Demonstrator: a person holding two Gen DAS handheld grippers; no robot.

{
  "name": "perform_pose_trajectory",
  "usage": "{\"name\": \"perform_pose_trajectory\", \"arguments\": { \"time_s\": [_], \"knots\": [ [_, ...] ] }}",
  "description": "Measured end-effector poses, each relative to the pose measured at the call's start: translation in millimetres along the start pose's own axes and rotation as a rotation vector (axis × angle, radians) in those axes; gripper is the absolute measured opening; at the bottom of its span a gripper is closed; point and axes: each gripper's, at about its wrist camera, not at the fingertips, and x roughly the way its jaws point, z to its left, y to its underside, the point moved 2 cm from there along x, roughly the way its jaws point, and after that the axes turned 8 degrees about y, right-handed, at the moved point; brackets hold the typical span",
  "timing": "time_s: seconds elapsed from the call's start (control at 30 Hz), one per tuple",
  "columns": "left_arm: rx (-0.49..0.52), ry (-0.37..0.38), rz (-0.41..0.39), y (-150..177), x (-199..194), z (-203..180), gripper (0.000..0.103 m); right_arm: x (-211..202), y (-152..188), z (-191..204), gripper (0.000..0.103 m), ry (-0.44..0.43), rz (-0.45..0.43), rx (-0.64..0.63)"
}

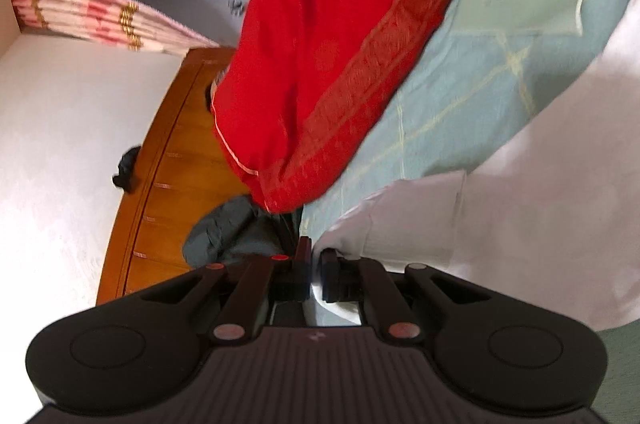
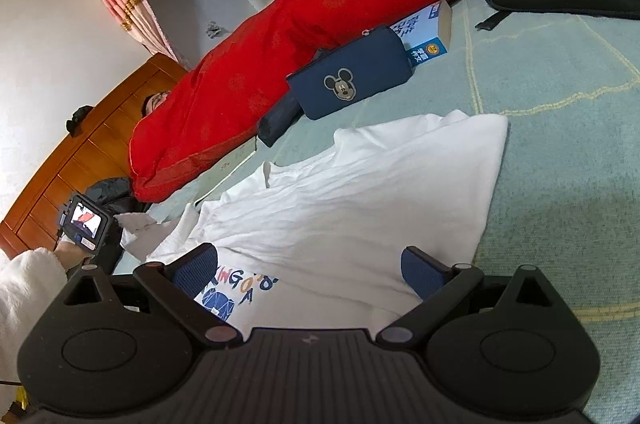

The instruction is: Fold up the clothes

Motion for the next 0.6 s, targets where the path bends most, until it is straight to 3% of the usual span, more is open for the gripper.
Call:
{"name": "perform_pose_trajectory", "arguments": {
  "time_s": [0.3,0.4,0.6],
  "knots": [
    [-0.033,0.01,0.115,32.5,24.7,2.5,0.004,-1.9,-0.3,0.3,0.101,-0.001,-0.004,-0.005],
    [-0.061,0.024,0.144,40.8,31.4,1.6,0.014,-2.1,-0.5,0.6,0.101,-0.001,-0.005,-0.007],
    [-0.179,0.187,0.176,55.4,35.1,2.6,0.018,-3.0,-1.2,0.9,0.101,-0.002,-0.009,-0.01]
  ]
}}
